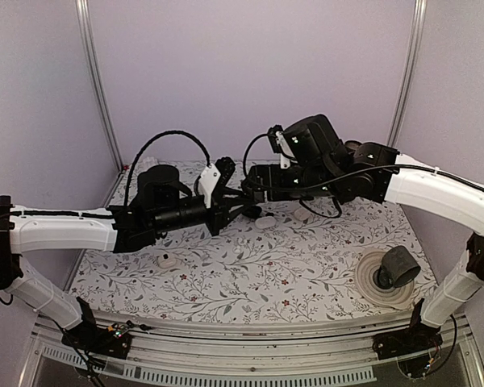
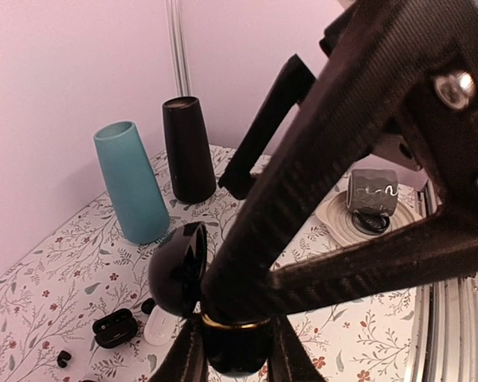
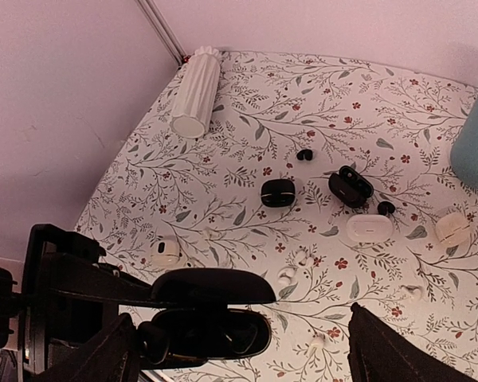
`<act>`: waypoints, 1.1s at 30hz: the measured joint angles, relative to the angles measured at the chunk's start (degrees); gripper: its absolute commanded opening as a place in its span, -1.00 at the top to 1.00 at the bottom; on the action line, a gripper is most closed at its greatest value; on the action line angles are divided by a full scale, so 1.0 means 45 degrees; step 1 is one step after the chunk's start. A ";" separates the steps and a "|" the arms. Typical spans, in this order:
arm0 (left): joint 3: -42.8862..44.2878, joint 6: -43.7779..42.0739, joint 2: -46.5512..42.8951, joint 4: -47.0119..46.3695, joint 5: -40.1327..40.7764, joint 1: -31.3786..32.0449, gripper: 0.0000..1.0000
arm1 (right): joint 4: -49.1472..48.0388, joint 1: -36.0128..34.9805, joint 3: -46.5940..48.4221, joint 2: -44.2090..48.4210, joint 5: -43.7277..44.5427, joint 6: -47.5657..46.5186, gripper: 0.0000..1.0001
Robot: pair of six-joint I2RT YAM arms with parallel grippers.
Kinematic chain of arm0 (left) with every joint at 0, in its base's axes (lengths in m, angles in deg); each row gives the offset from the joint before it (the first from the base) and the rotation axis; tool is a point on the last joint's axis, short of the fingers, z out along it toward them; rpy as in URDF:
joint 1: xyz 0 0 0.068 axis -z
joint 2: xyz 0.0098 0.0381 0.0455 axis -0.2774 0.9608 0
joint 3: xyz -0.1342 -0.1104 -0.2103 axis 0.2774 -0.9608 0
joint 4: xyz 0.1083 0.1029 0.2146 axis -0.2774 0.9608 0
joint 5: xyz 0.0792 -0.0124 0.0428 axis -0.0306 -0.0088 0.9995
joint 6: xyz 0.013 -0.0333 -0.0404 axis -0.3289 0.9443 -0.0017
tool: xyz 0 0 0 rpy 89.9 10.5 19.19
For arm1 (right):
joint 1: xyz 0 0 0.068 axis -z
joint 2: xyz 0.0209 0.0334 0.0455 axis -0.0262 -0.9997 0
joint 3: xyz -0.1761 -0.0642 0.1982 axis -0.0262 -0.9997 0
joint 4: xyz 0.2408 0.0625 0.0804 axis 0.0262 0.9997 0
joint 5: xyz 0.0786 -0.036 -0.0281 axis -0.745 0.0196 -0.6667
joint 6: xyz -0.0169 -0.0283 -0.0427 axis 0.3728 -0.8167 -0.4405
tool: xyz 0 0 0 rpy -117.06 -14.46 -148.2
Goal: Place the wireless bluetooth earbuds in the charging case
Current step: Adjust the left earbud in the left side groove of the charging case.
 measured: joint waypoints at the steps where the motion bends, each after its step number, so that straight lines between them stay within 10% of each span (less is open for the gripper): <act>1: 0.0000 0.0019 0.0000 -0.0010 -0.0049 0.0000 1.00 | -0.0019 0.0000 -0.0034 0.0044 -0.0015 0.0000 -0.80; 33: -0.0384 0.1472 -0.0301 -0.1447 -0.2637 -0.0753 1.00 | -0.0471 0.0165 -0.0986 0.1030 0.0306 -0.0306 -0.81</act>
